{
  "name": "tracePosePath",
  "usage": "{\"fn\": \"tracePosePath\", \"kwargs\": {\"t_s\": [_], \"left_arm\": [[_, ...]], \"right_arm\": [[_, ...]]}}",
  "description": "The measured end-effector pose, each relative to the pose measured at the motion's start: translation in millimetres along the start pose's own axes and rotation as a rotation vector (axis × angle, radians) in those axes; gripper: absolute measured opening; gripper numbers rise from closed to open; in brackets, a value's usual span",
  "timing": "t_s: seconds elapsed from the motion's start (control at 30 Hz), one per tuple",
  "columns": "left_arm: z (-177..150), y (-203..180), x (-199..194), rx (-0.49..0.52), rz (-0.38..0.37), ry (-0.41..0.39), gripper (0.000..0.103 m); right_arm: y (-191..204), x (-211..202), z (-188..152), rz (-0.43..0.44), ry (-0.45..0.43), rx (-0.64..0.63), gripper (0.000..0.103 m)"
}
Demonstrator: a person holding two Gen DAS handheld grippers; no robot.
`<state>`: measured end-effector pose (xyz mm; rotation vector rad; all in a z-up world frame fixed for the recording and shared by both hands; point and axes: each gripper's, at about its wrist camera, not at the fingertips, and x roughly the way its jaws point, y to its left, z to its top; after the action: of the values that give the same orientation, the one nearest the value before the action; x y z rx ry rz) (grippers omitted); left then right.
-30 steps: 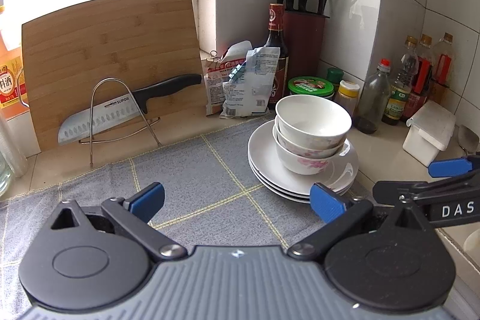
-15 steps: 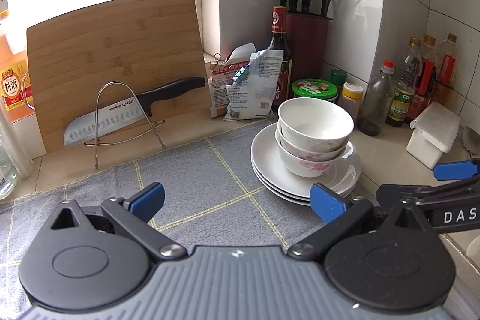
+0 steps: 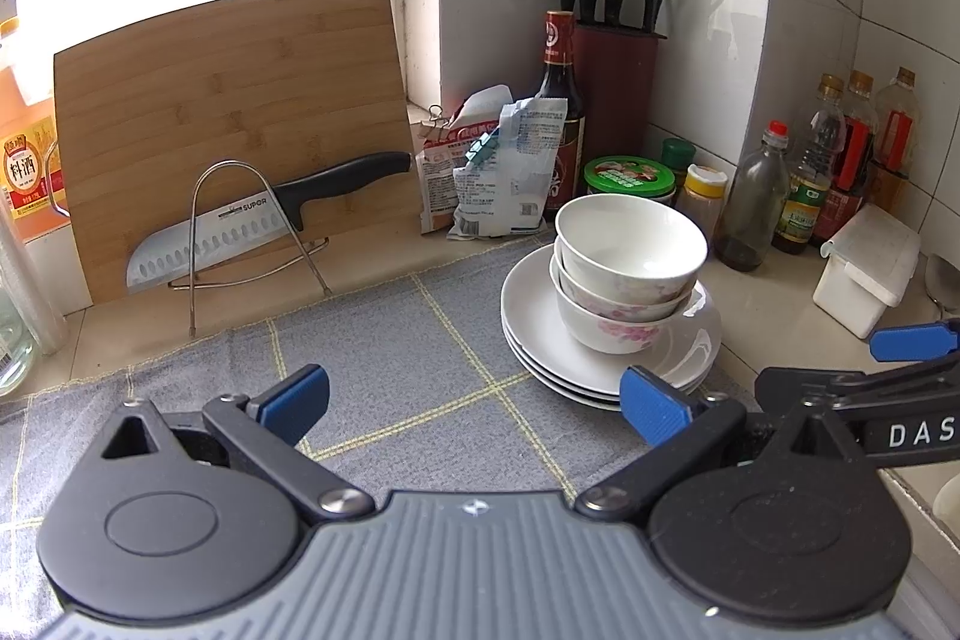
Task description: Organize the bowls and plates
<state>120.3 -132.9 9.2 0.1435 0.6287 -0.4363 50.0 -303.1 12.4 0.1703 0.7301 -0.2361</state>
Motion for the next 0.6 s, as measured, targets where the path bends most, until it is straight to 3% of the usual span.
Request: {"fn": "tracePosePath", "kwargs": {"t_s": [0.6], "left_arm": [[0.5, 0.6, -0.7, -0.005, 0.004, 0.004, 0.102]], "right_arm": [[2.2, -1.7, 1.6, 0.004, -0.005, -0.005, 0.103]]}}
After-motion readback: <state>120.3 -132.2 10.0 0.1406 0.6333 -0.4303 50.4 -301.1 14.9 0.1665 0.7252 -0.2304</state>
